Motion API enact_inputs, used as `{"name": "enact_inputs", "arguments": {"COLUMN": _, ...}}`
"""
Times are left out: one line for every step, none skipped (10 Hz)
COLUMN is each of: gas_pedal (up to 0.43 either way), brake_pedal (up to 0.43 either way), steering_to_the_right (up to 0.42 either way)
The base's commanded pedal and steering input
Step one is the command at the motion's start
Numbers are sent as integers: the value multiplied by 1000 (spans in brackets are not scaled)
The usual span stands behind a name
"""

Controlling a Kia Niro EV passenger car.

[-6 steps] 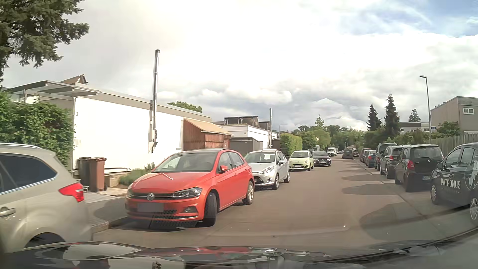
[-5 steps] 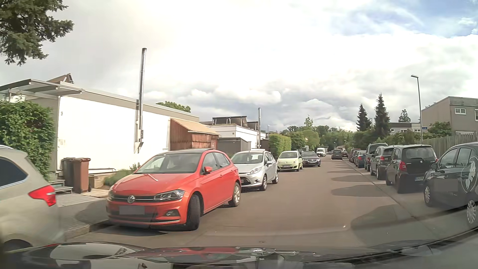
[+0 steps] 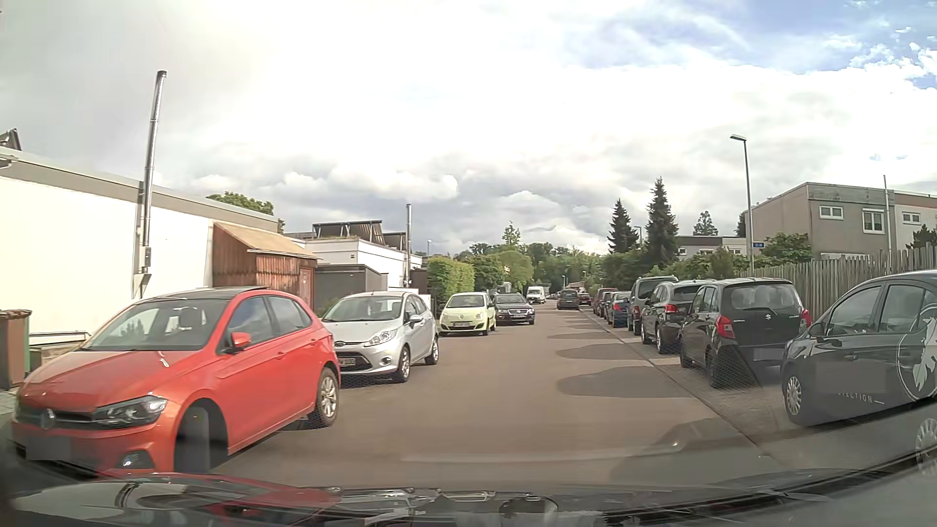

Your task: Follow the waypoints while adhering to traffic rules and regulations

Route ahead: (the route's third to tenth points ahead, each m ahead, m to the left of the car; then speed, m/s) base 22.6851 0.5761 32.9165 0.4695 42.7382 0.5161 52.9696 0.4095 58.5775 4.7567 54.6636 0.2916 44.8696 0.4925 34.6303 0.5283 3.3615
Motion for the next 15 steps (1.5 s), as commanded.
{"name": "enact_inputs", "arguments": {"gas_pedal": 130, "brake_pedal": 0, "steering_to_the_right": 288}}
{"name": "enact_inputs", "arguments": {"gas_pedal": 130, "brake_pedal": 0, "steering_to_the_right": 246}}
{"name": "enact_inputs", "arguments": {"gas_pedal": 130, "brake_pedal": 0, "steering_to_the_right": 219}}
{"name": "enact_inputs", "arguments": {"gas_pedal": 130, "brake_pedal": 0, "steering_to_the_right": 188}}
{"name": "enact_inputs", "arguments": {"gas_pedal": 130, "brake_pedal": 0, "steering_to_the_right": 154}}
{"name": "enact_inputs", "arguments": {"gas_pedal": 130, "brake_pedal": 0, "steering_to_the_right": 136}}
{"name": "enact_inputs", "arguments": {"gas_pedal": 118, "brake_pedal": 0, "steering_to_the_right": 100}}
{"name": "enact_inputs", "arguments": {"gas_pedal": 118, "brake_pedal": 0, "steering_to_the_right": 61}}
{"name": "enact_inputs", "arguments": {"gas_pedal": 118, "brake_pedal": 0, "steering_to_the_right": 38}}
{"name": "enact_inputs", "arguments": {"gas_pedal": 118, "brake_pedal": 0, "steering_to_the_right": 15}}
{"name": "enact_inputs", "arguments": {"gas_pedal": 118, "brake_pedal": 0, "steering_to_the_right": 3}}
{"name": "enact_inputs", "arguments": {"gas_pedal": 118, "brake_pedal": 0, "steering_to_the_right": -1}}
{"name": "enact_inputs", "arguments": {"gas_pedal": 118, "brake_pedal": 0, "steering_to_the_right": -6}}
{"name": "enact_inputs", "arguments": {"gas_pedal": 118, "brake_pedal": 0, "steering_to_the_right": -15}}
{"name": "enact_inputs", "arguments": {"gas_pedal": 118, "brake_pedal": 0, "steering_to_the_right": -28}}
